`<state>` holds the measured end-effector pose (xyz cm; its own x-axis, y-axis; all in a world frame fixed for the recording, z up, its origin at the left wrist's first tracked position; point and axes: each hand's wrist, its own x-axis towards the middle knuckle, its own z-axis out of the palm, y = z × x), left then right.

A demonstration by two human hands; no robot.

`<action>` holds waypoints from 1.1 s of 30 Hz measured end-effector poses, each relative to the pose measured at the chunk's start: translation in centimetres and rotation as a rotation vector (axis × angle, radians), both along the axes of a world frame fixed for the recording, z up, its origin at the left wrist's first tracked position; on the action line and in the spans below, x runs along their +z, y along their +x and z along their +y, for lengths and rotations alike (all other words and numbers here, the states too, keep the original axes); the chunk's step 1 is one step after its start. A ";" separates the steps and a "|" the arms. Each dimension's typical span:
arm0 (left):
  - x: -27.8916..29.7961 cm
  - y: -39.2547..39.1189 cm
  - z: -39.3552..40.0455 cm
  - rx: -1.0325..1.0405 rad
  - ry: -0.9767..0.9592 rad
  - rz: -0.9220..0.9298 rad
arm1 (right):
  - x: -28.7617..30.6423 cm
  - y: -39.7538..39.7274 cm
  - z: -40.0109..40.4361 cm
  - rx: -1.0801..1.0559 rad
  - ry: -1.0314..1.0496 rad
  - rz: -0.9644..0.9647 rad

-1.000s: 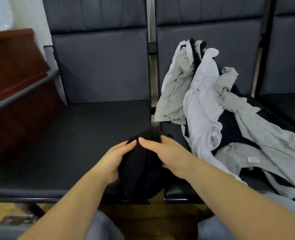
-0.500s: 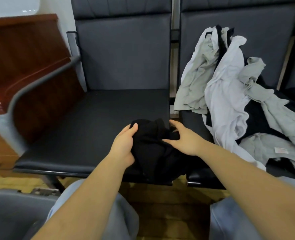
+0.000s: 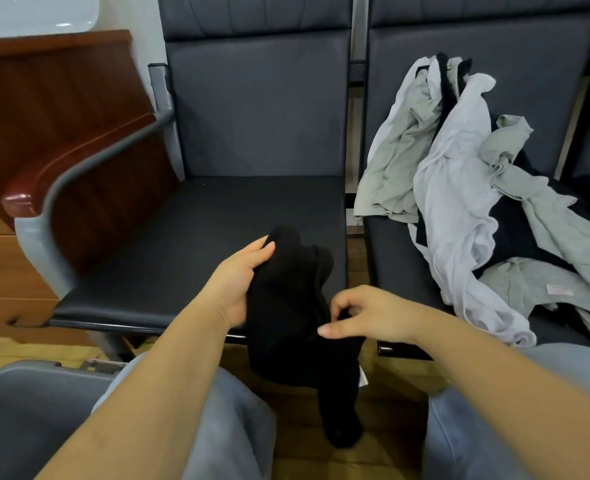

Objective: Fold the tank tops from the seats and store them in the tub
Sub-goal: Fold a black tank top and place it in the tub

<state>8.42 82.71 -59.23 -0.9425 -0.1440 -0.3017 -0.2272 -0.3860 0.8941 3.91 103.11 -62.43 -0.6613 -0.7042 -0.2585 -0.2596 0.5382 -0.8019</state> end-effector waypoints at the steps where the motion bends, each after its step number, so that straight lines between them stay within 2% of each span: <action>1: 0.0 0.2 0.1 -0.052 -0.004 0.009 | 0.1 -0.1 0.2 -0.032 -0.070 -0.016; 4: 0.2 0.8 0.4 -0.173 -0.040 0.044 | 0.3 -0.4 0.8 -0.132 -0.312 -0.146; 7: 0.3 1.6 0.7 -0.303 -0.087 0.064 | 0.5 -0.5 0.7 -0.124 -0.520 -0.331; 10: 0.2 2.1 0.8 -0.422 -0.115 0.021 | 0.9 0.1 0.2 -0.017 -0.519 -0.487; 13: -0.1 2.0 1.0 -0.501 -0.139 -0.045 | 1.0 0.6 -0.1 0.011 -0.404 -0.524; 19: -0.4 0.5 0.8 -0.257 -0.283 -0.091 | 2.4 -0.3 1.5 -0.159 -0.342 -0.492; 24: -0.3 0.0 0.5 -0.034 -0.295 -0.107 | 3.5 -1.2 2.7 -0.252 -0.514 -0.458; 27: -0.8 -0.4 0.4 0.066 -0.305 -0.104 | 3.8 -1.4 2.8 -0.357 -0.689 -0.520; 29: -1.6 -0.6 0.8 0.099 -0.522 -0.022 | 3.8 -1.3 2.6 -0.386 -0.765 -0.561; 31: -2.1 -0.5 1.8 0.154 -0.913 0.143 | 3.7 -1.0 2.1 -0.397 -0.799 -0.581; 32: -2.2 -0.4 2.3 0.187 -1.029 0.239 | 3.6 -0.9 1.9 -0.404 -0.792 -0.577; 33: -2.3 -0.2 2.8 0.182 -1.054 0.314 | 3.4 -0.8 1.6 -0.417 -0.779 -0.571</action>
<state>8.20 85.55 -61.58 -0.8941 -0.3319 0.3008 0.0489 0.5953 0.8020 3.13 104.71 -59.00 -0.8121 -0.5545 -0.1816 0.3531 -0.2192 -0.9096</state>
